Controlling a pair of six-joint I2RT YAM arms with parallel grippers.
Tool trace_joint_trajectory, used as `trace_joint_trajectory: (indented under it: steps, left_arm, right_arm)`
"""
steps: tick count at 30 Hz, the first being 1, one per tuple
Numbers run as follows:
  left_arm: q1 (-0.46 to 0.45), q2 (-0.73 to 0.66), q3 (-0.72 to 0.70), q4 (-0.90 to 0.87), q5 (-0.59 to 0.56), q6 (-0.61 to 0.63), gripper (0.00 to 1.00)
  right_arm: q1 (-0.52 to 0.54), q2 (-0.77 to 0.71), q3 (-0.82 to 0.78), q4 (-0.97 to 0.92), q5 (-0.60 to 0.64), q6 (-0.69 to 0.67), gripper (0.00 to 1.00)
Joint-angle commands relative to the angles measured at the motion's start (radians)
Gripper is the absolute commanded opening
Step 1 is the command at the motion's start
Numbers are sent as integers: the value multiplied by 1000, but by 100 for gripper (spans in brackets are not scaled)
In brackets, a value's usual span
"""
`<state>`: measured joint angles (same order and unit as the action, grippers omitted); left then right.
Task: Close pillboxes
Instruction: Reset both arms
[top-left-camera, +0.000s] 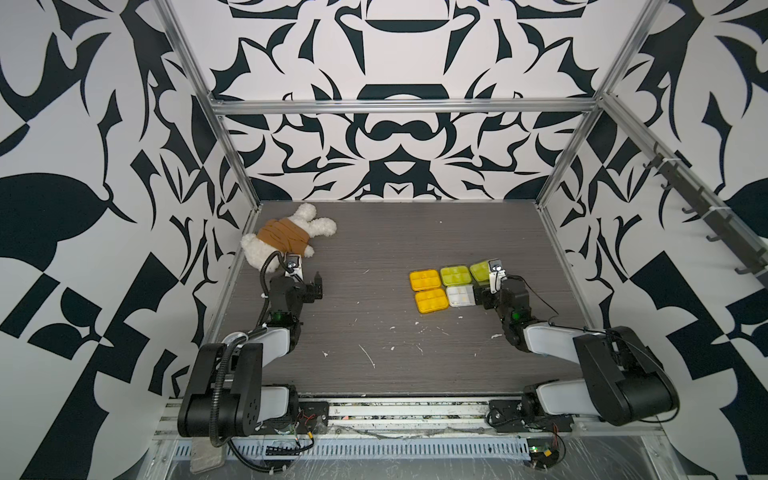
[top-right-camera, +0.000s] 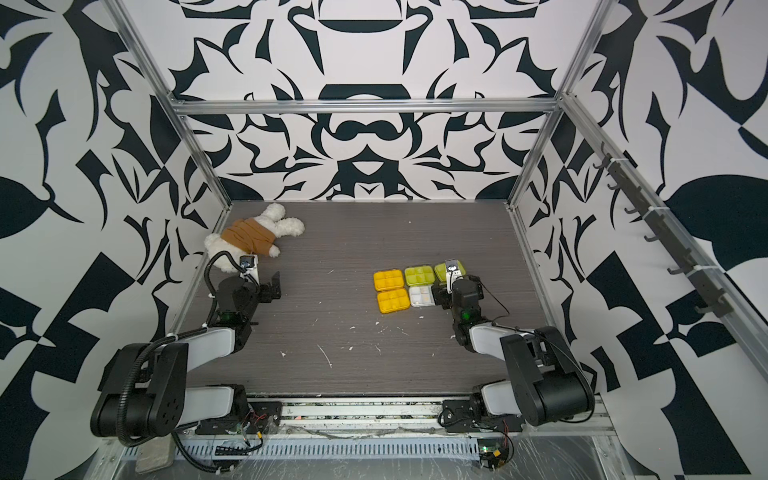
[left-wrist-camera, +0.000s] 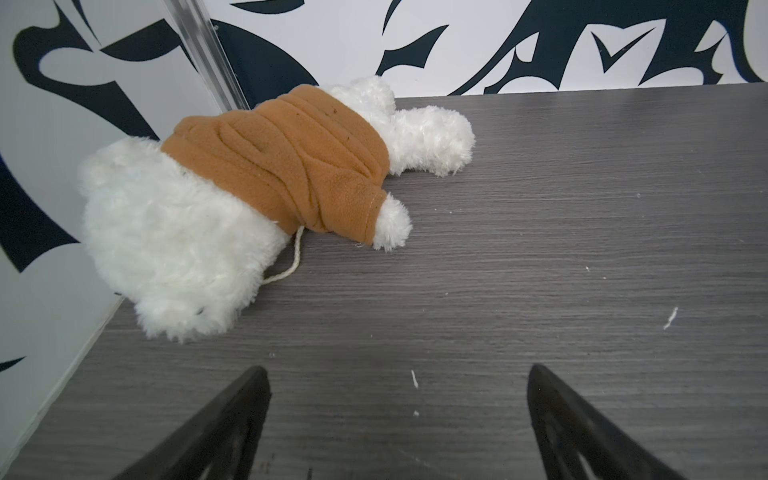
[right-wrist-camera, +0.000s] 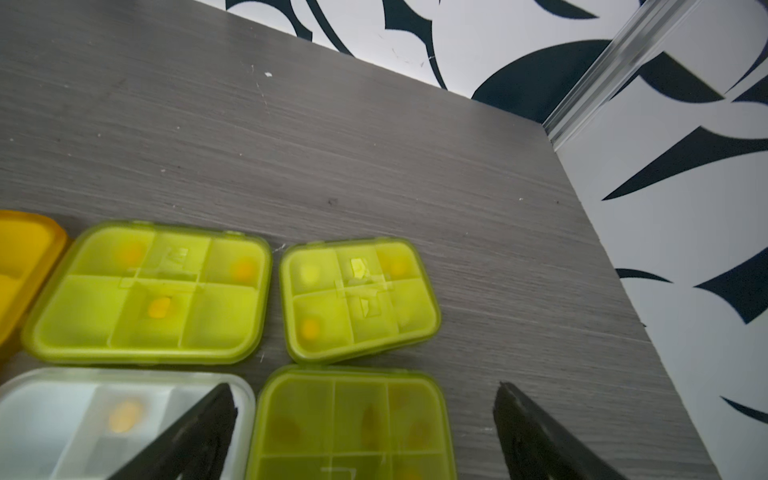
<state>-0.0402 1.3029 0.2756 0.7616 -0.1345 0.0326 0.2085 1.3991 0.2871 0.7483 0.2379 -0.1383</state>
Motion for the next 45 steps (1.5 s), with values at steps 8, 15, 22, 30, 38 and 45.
trace_joint_trajectory:
  steps: [8, 15, 22, 30, 38, 45]
  left_arm:
    - [2, 141, -13, 251, 46, -61, 99]
    - [2, 234, 96, 112, 65, -61, 99]
    - [0, 257, 98, 153, 80, -43, 99]
    - [0, 261, 93, 166, 78, -43, 99]
    - [0, 260, 93, 166, 78, -43, 99]
    - [0, 260, 93, 166, 78, -43, 99]
  right_arm:
    - [-6, 195, -29, 423, 79, 42, 99]
    - [-67, 162, 59, 198, 74, 130, 100]
    - [-85, 161, 58, 200, 63, 140, 100]
    - [-85, 163, 57, 200, 64, 138, 99]
    - [-84, 164, 59, 198, 64, 138, 100]
    - [-85, 165, 60, 197, 64, 138, 100]
